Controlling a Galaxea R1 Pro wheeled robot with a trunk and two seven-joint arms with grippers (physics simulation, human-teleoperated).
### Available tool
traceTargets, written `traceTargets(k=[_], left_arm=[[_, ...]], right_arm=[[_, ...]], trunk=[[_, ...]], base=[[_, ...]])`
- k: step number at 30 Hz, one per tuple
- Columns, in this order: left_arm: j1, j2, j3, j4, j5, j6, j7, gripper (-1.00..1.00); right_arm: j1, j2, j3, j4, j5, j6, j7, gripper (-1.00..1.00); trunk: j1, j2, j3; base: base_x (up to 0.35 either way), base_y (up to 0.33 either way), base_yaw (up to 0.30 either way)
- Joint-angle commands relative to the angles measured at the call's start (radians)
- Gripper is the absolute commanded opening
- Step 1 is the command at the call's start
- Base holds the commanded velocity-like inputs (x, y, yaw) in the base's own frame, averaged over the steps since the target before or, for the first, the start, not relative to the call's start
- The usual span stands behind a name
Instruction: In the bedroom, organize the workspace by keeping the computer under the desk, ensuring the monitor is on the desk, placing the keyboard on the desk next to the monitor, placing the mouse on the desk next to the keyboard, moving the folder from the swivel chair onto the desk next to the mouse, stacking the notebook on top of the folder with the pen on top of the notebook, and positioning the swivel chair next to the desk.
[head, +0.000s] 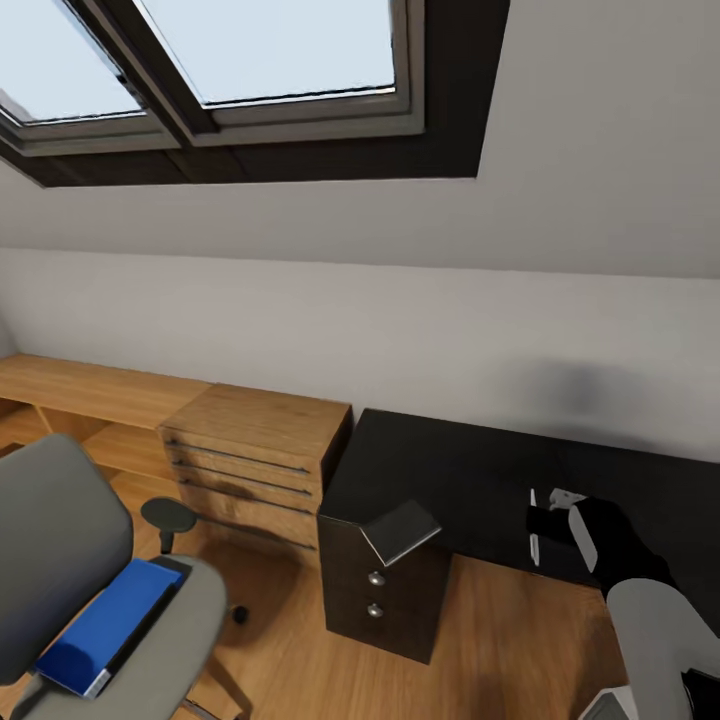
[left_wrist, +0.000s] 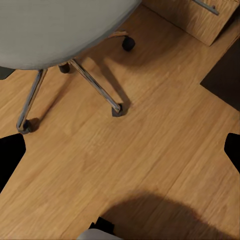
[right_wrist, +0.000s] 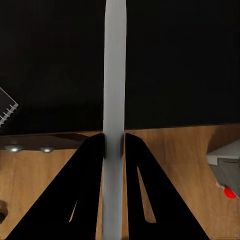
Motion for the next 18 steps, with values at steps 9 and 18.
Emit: traceTargets(k=[9,18], left_arm=[[-0.001,0.0,-0.003,0.001,0.001,-0.003,0.004,1.0],[-0.001,-0.001,-0.004,0.001,0.001,-0.003,0.004,1.0]], right_arm=[[-0.001,0.0,-0.004,0.022,0.004,-0.025,0.006,-1.0],[-0.001,-0.001,-0.003,0.062,0.008,-0.108,0.001,-1.0]], trunk=[[0.001,-0.002,-0.002],[0.001,-0.002,-0.002]], base=[[0.285,-0.002,0.0],[0.205,-0.056,0.0]])
